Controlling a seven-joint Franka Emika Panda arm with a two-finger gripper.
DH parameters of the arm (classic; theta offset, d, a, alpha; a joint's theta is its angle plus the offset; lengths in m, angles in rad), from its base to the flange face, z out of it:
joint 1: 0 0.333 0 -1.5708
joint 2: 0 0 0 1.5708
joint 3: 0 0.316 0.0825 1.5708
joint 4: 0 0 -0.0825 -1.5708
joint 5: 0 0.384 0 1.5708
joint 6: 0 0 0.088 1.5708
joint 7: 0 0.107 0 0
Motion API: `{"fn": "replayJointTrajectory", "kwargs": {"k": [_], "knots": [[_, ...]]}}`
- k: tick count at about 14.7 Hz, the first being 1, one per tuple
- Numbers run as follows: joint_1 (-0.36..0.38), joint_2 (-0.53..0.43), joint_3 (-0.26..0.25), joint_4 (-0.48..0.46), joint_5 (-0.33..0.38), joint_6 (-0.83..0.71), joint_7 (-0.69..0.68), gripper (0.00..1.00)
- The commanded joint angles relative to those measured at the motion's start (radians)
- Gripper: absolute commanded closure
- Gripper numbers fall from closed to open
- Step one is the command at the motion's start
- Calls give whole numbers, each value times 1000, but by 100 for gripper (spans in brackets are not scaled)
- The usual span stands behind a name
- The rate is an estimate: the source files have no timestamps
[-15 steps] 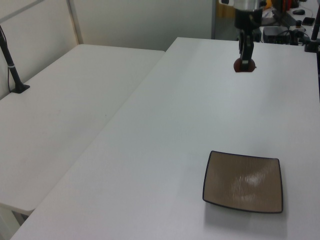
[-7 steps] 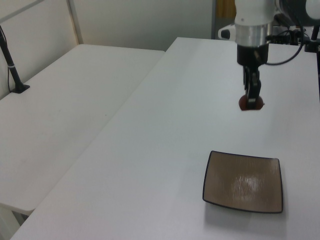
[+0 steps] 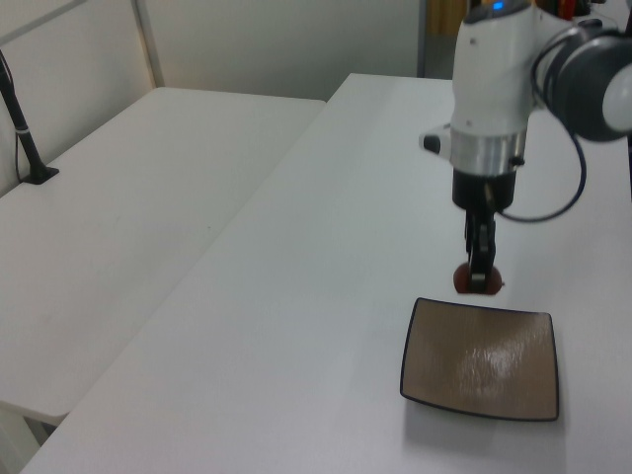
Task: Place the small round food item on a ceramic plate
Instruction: 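Lower the food item onto the plate and open the gripper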
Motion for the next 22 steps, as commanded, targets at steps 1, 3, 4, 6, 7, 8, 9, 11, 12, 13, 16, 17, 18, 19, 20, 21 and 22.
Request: {"fn": "replayJointTrajectory", "kwargs": {"k": [1,3,4,6,7,8,9,11,12,13,16,17,18,19,20,21,22], "knots": [[37,39,-4,-66,2,114,25,69],[43,83,-4,-75,-12,149,25,68],[43,92,-4,-85,-24,169,27,68],[46,103,-4,-111,-49,200,27,68],[48,109,-4,-119,-61,214,27,68],[48,115,-4,-127,-66,228,29,68],[49,123,-4,-131,-69,240,41,68],[51,134,-3,-133,-102,246,65,68],[58,141,-3,-133,-119,249,87,68],[61,143,-3,-132,-126,252,107,62],[61,145,-3,-132,-126,257,127,19],[61,143,-3,-132,-126,254,136,0],[61,141,-3,-127,-126,246,144,0],[61,138,-3,-124,-124,242,150,0],[61,132,-3,-121,-124,234,163,0],[60,123,-3,-115,-124,219,180,0],[55,106,-3,-99,-124,199,183,0]]}}
